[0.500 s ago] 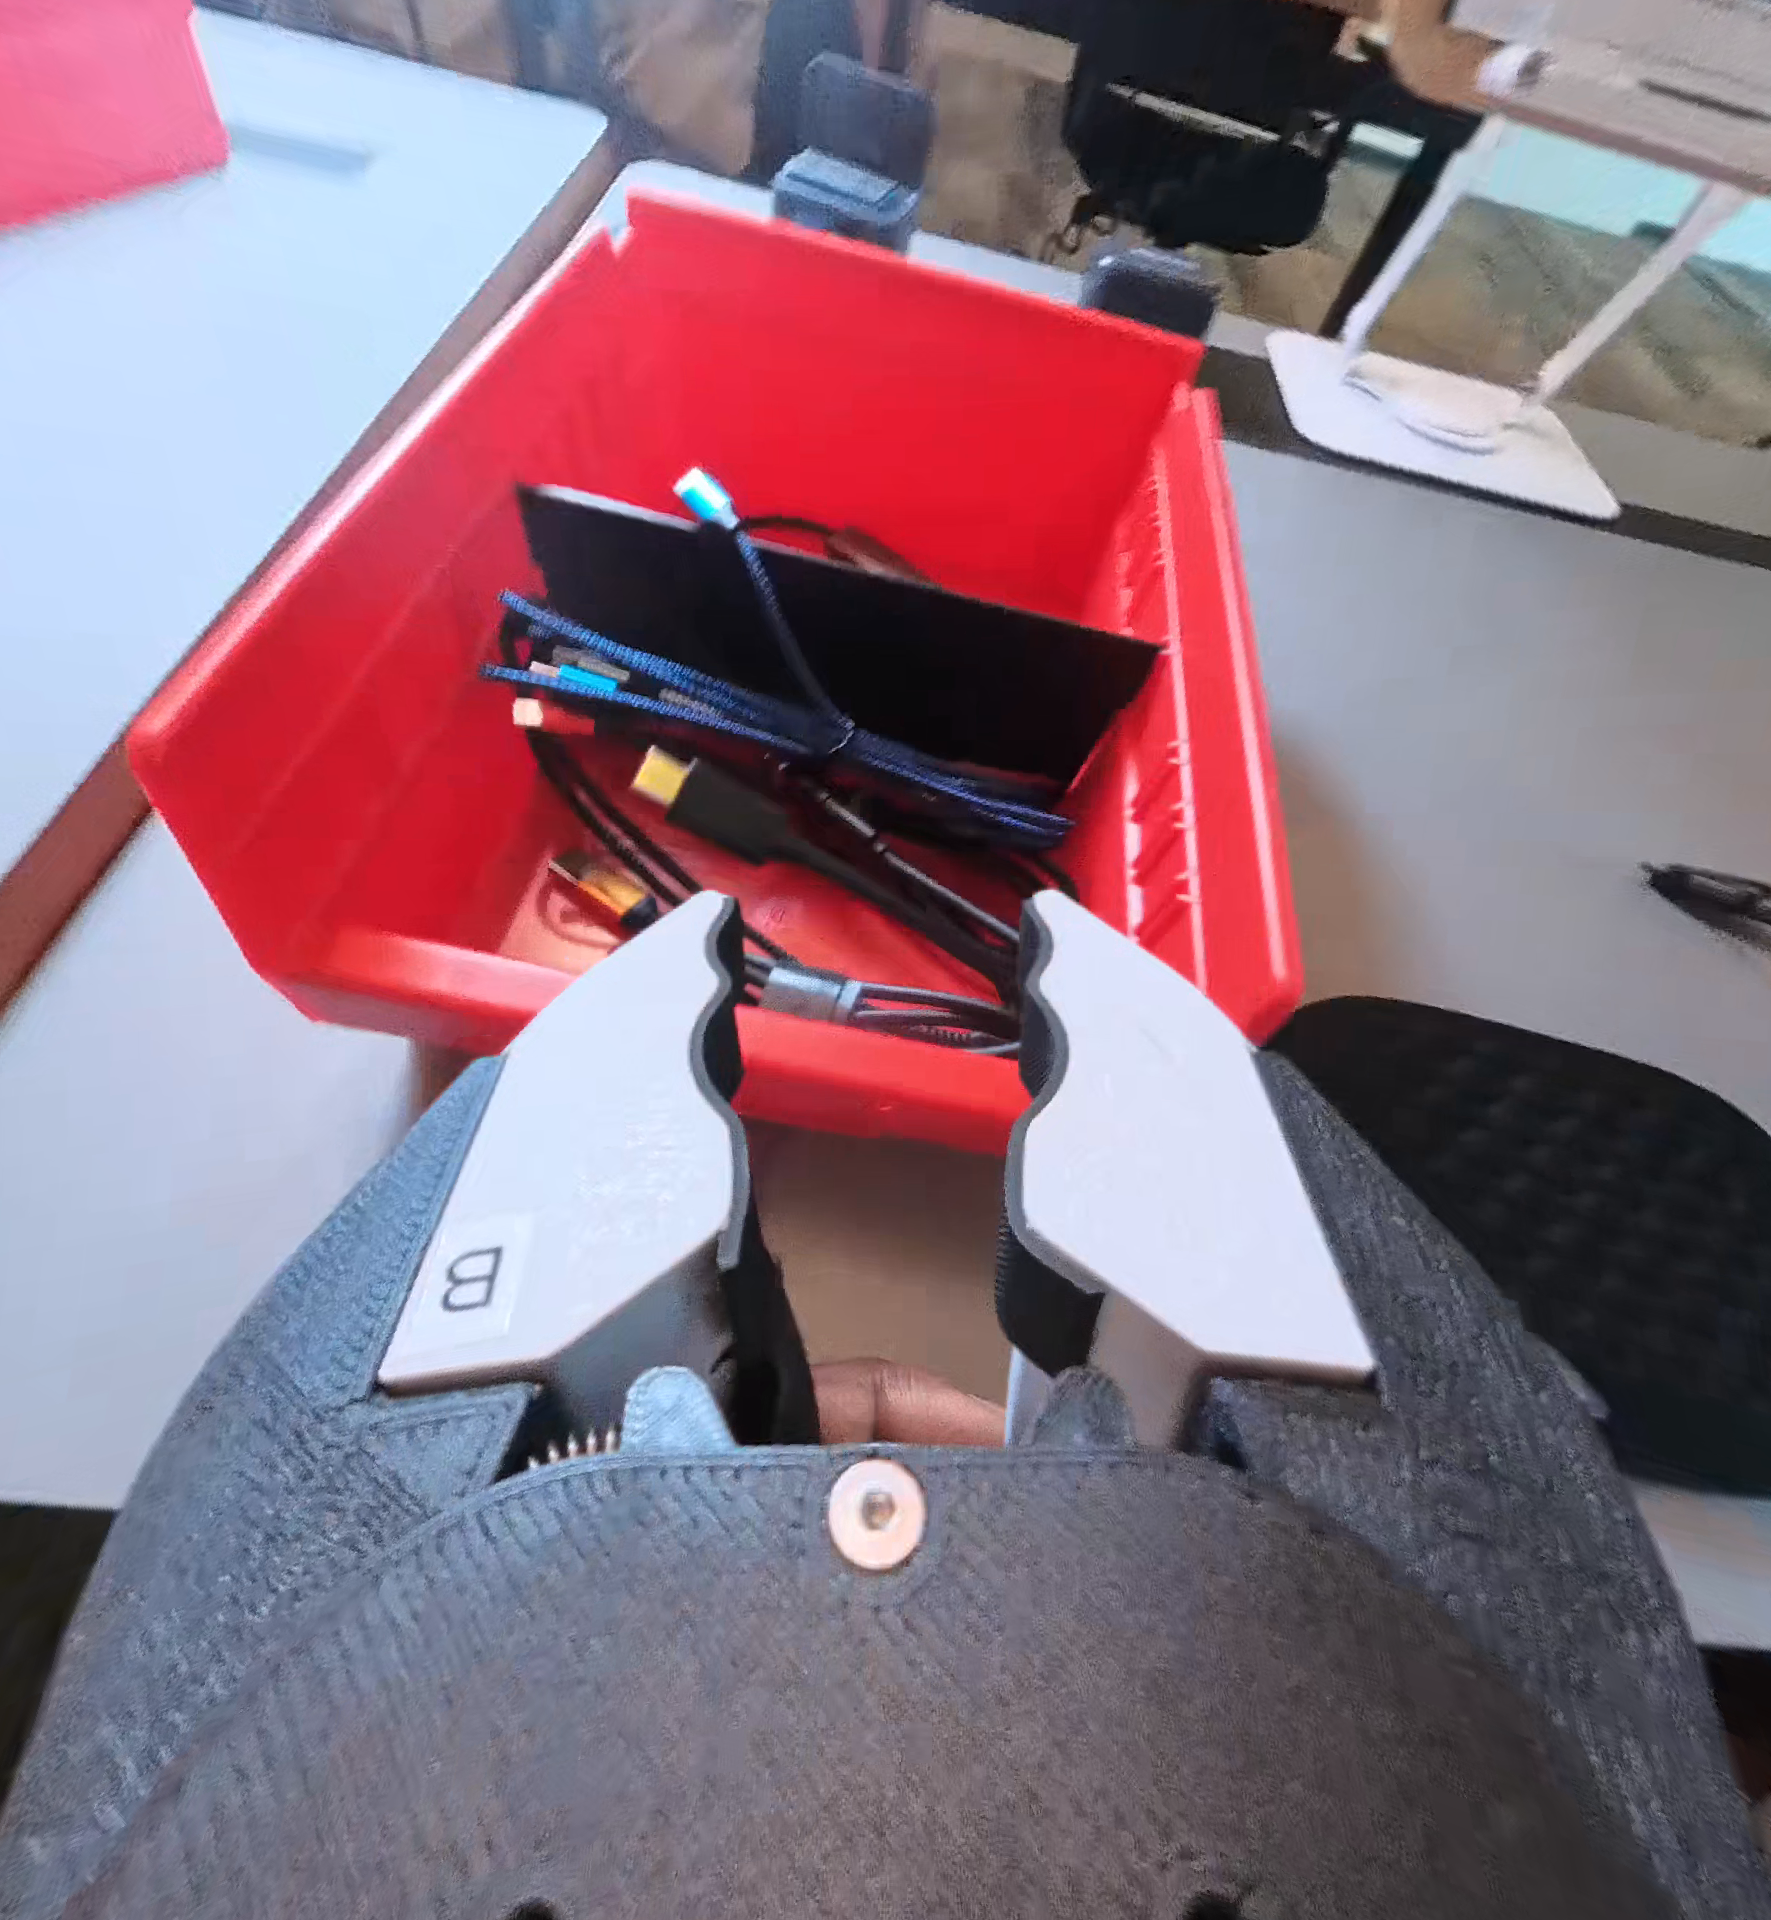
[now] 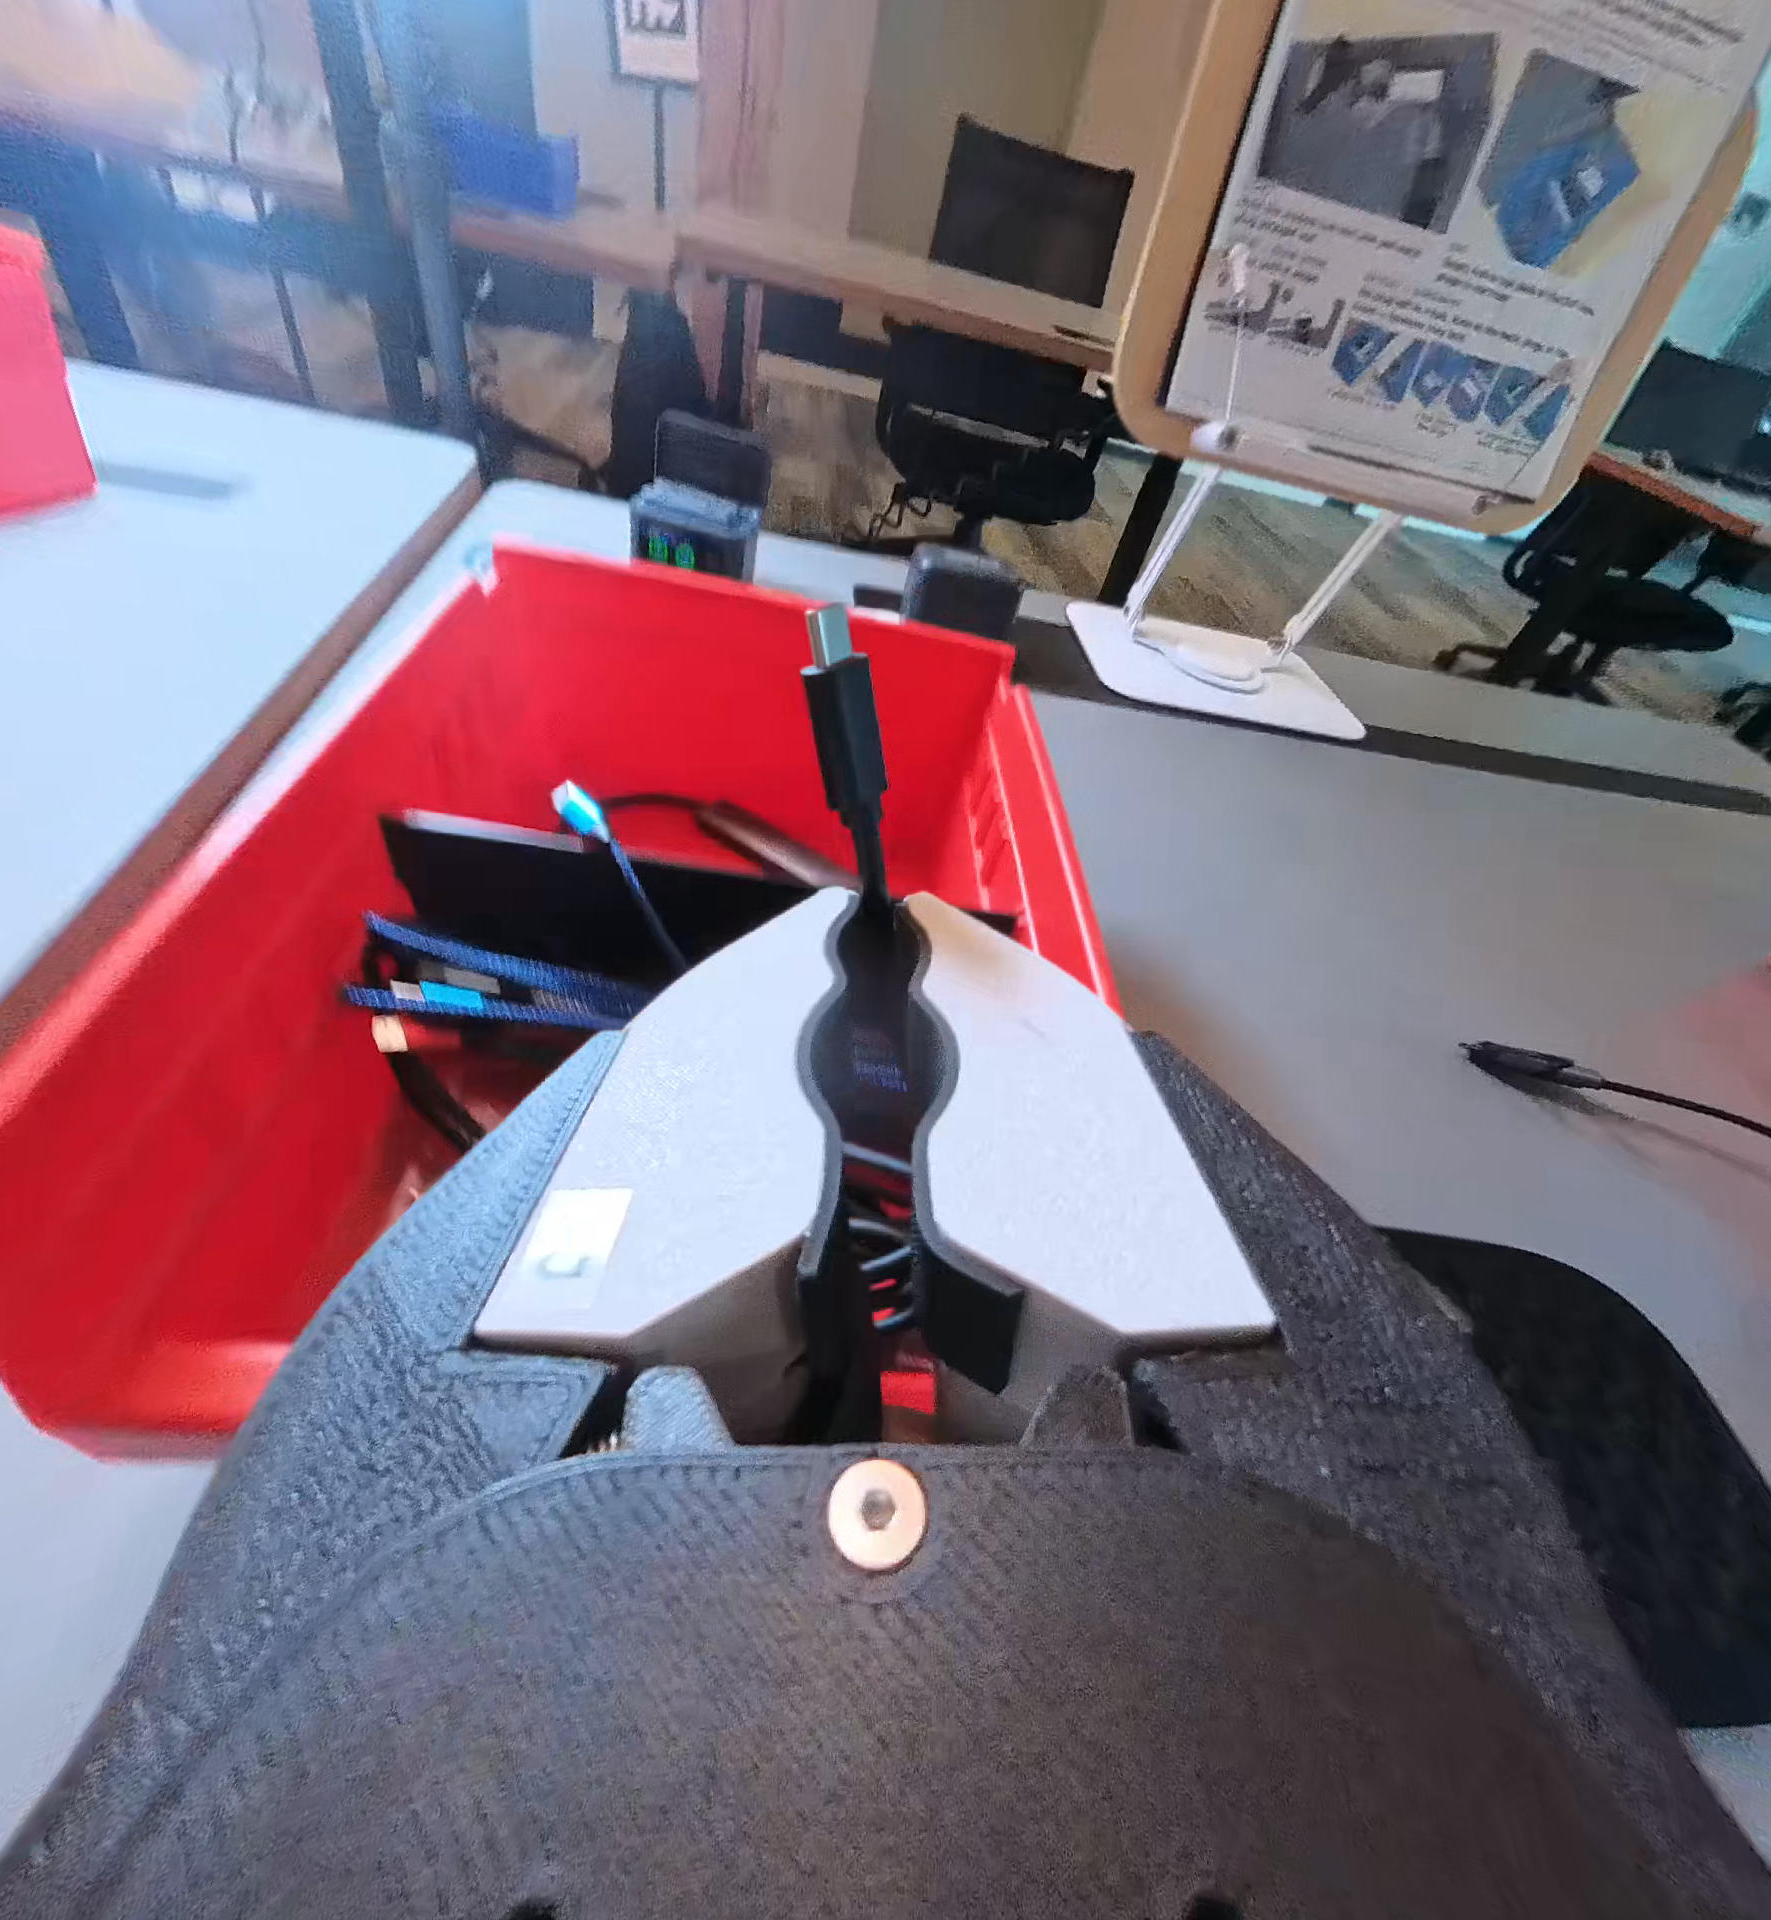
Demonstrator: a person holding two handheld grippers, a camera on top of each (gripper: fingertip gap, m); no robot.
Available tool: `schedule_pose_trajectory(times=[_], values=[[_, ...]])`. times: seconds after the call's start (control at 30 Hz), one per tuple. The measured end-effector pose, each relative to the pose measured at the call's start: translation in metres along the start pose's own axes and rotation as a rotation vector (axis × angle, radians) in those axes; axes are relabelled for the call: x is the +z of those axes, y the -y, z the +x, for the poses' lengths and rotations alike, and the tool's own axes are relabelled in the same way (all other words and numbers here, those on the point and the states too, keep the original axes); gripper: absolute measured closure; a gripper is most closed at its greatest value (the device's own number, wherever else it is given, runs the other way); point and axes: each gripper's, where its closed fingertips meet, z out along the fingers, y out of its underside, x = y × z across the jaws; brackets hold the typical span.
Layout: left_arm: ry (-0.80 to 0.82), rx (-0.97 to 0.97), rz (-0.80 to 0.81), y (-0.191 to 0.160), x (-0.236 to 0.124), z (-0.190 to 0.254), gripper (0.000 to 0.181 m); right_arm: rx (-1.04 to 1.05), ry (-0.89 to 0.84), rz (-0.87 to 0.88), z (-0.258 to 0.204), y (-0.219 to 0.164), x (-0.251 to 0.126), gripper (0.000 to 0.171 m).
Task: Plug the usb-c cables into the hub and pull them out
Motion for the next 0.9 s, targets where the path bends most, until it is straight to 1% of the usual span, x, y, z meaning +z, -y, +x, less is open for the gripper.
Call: schedule_pose_trajectory(times=[0.07,0.17,0.4,0.47,0.53,0.63,0.7,0.8,0.9], values=[[-0.003,0.086,0.039,0.027,-0.001,0.003,0.176,-0.002,0.003,-0.01,-0.001,-0.002,0.001,0.119],[0.033,0.203,0.117,0.068,-0.01,0.003,0.176,-0.01,-0.006,-0.012,0.0,-0.003,0.002,0.12],[0.076,0.381,0.415,0.15,-0.054,0.024,0.176,0.027,-0.016,0.083,0.003,0.01,0.0,0.116],[0.055,0.422,0.498,0.17,-0.067,0.038,0.176,0.021,-0.025,0.094,0.003,0.011,-0.001,0.116],[-0.005,0.438,0.531,0.182,-0.074,0.056,0.176,-0.003,-0.038,0.099,0.004,0.012,0.0,0.113],[-0.144,0.45,0.535,0.185,-0.077,0.09,0.176,-0.018,-0.042,0.099,0.002,0.011,0.002,0.107],[-0.271,0.448,0.504,0.176,-0.073,0.118,0.176,0.018,-0.02,0.094,-0.001,0.011,0.002,0.102],[-0.467,0.459,0.395,0.145,-0.06,0.154,0.176,0.057,-0.003,0.112,-0.001,0.014,0.003,0.102],[-0.654,0.474,0.178,0.097,-0.041,0.18,0.176,0.047,-0.008,0.113,0.001,0.018,0.005,0.106]])
